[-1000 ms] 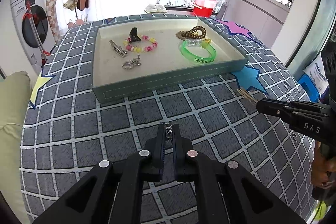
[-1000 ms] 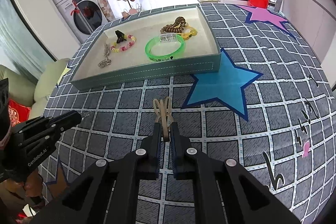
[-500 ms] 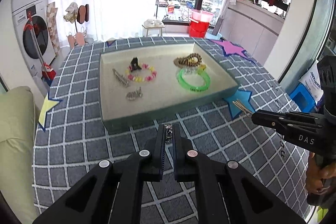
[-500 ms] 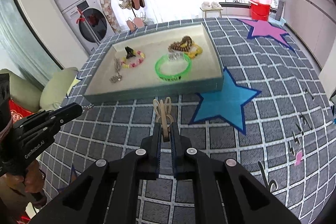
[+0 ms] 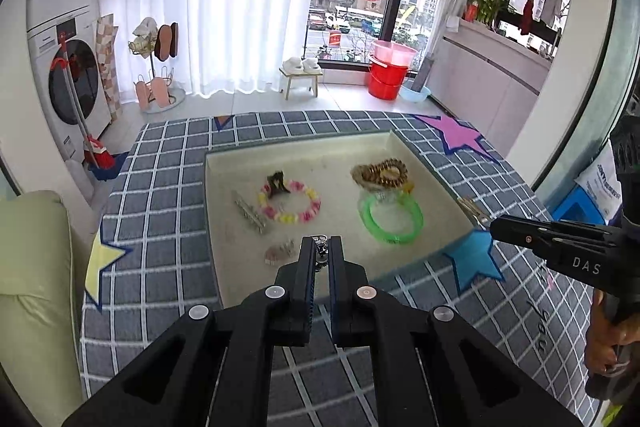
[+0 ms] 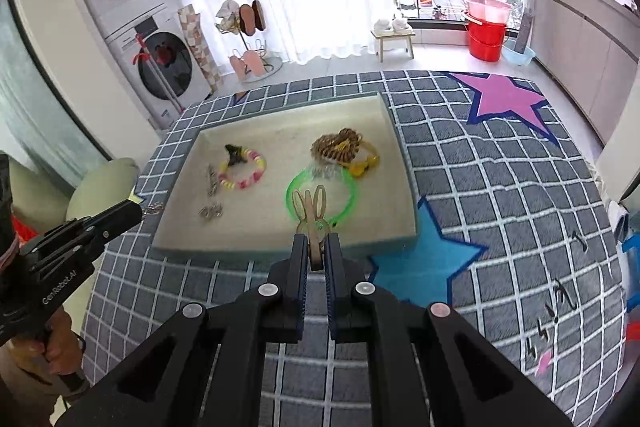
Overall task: Organize jewelry
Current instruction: 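Carry the pendant and hair tie into the tray and open both tools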
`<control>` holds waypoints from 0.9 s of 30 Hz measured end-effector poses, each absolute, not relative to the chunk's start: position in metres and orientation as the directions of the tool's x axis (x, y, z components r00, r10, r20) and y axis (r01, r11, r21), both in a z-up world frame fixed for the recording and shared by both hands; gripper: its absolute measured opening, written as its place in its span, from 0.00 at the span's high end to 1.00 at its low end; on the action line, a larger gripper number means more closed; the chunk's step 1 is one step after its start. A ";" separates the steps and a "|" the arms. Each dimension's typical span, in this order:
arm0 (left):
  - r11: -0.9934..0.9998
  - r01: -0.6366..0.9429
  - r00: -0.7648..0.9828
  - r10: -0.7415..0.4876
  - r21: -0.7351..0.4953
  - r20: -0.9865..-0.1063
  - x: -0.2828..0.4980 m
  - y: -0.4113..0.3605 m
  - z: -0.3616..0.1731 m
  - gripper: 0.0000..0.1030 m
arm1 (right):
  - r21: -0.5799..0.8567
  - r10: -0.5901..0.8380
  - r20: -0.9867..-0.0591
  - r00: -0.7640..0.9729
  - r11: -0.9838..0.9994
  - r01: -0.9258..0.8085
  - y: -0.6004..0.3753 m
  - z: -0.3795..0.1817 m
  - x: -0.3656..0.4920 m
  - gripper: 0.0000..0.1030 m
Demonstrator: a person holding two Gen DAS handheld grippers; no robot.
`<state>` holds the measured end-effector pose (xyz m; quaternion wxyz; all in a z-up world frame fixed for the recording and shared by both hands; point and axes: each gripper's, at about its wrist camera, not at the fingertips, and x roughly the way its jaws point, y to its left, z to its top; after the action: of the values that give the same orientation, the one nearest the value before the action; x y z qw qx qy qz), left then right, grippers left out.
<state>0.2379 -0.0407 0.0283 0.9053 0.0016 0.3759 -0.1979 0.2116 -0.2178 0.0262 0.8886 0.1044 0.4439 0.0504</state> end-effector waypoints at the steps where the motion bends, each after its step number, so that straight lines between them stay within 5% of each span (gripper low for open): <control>1: 0.921 0.360 0.638 -0.358 -0.147 -0.681 0.242 -0.042 0.028 0.80 | 0.231 0.179 -0.781 0.598 0.973 0.009 -0.219 0.025 0.217 0.91; 27: 0.931 0.344 0.561 -0.310 -0.125 -0.768 0.319 -0.094 -0.031 0.81 | 0.208 0.101 -0.832 0.545 0.969 0.137 -0.245 -0.028 0.289 0.91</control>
<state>0.3188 -0.0941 -0.0310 0.8831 0.0194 0.4306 -0.1852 0.2885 -0.2452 -0.0283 0.8701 0.1249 0.4767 -0.0102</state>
